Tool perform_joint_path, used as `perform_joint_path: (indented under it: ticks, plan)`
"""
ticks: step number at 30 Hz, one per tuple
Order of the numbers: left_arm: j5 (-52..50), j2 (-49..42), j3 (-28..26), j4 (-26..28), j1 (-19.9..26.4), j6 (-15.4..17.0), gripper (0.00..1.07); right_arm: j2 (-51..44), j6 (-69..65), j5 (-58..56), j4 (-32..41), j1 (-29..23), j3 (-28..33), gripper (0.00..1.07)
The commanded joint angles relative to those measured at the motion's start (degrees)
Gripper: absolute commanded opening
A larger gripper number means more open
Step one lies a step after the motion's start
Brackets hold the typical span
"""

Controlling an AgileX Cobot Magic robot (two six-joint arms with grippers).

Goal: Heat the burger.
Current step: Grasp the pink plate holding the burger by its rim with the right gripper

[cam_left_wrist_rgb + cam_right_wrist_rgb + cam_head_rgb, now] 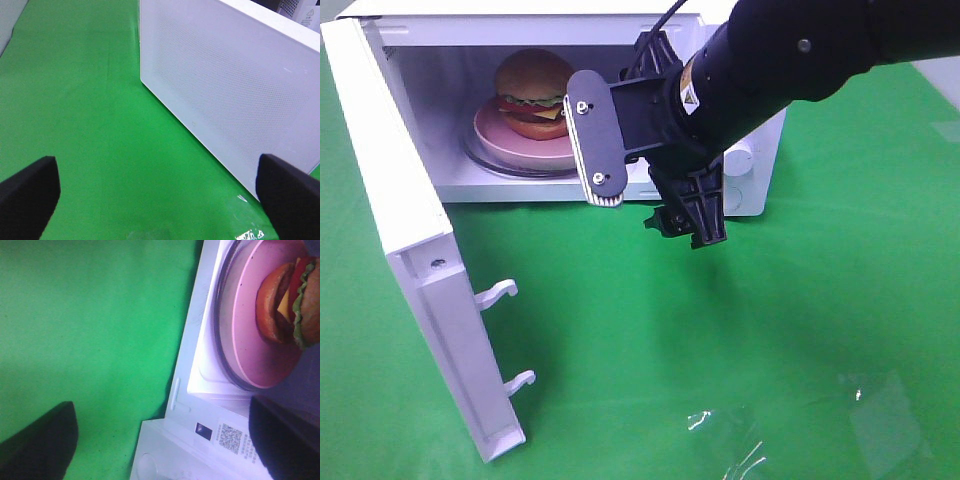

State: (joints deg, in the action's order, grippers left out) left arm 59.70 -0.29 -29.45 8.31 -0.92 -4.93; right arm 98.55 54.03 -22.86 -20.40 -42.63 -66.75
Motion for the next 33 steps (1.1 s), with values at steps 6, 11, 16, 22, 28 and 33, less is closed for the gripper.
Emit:
perform_joint_path:
  ticks: [6, 11, 16, 22, 28, 33]
  plan:
    - [-0.4, -0.8, 0.2, 0.0, 0.1, 0.2, 1.00, 4.9, -1.9, -0.6, -3.9, -0.1, -5.3, 0.87]
    - [-0.4, -0.8, 0.2, 0.0, 0.1, 0.2, 1.00, 8.5, -4.5, -0.9, -6.1, -0.1, -9.2, 0.86]
    - [-0.4, -0.8, 0.2, 0.0, 0.1, 0.2, 1.00, 12.5, -5.3, -0.9, -6.8, 0.1, -13.2, 0.85]
    - [-0.4, -0.8, 0.2, 0.0, 0.1, 0.2, 1.00, 15.8, -5.3, -0.7, -6.6, 0.6, -16.4, 0.84]
    - [-0.4, -0.8, 0.2, 0.0, 0.1, 0.2, 1.00, 19.3, -5.3, -0.8, -6.2, 1.5, -20.1, 0.83]
    - [-0.4, -0.8, 0.2, 0.0, 0.1, 0.2, 1.00, 22.1, -5.3, -0.3, -5.7, 2.1, -22.5, 0.82]
